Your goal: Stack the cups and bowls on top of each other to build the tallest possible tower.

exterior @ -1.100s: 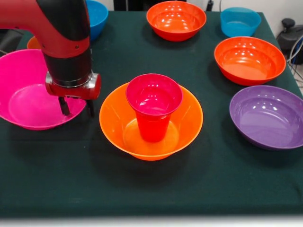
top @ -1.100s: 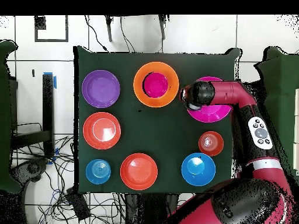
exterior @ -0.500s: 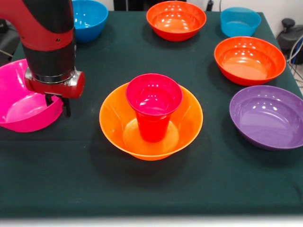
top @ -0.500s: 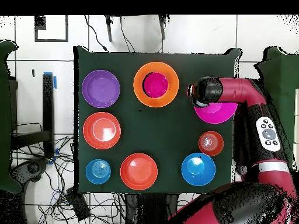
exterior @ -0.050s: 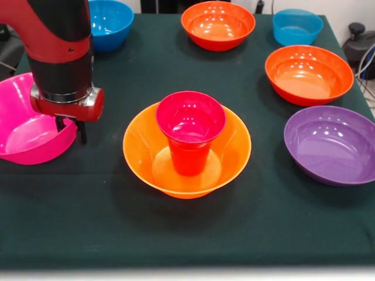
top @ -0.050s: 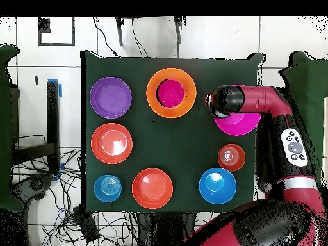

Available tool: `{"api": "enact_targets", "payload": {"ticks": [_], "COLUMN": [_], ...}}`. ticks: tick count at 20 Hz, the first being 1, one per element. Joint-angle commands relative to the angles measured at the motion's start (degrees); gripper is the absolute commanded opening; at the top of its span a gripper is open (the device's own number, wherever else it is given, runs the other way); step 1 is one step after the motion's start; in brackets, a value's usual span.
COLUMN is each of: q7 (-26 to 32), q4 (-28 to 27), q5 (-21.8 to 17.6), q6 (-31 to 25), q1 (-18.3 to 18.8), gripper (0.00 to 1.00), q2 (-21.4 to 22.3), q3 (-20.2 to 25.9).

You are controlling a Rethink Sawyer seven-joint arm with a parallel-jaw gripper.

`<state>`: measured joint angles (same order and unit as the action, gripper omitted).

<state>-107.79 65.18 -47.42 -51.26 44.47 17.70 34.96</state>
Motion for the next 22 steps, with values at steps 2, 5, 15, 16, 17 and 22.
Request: {"api": "enact_targets", "payload": {"ticks": [2,5,15,16,17,22], "q7": [11.3,11.3,12.4,12.6,12.7,12.8], "q4": [7.8,10.4,13.4,13.7,13.7,13.7], "q5": [0.7,2.9,7.1,7.3,7.5,8.2], "q6": [1.2,-1.3,-5.1,-5.1,-5.3,-5.9], "q1": [-0.6,-0.5,-0.2,-0.2,-0.3,-0.6], "gripper": [0.00,0.00,0.00,0.00,0.00,0.00], "q2": [4.3,8.3,13.6,14.0,14.1,14.5], "q3": [-0.5,0.1,0.4,0.4,0.3,0.0]}}
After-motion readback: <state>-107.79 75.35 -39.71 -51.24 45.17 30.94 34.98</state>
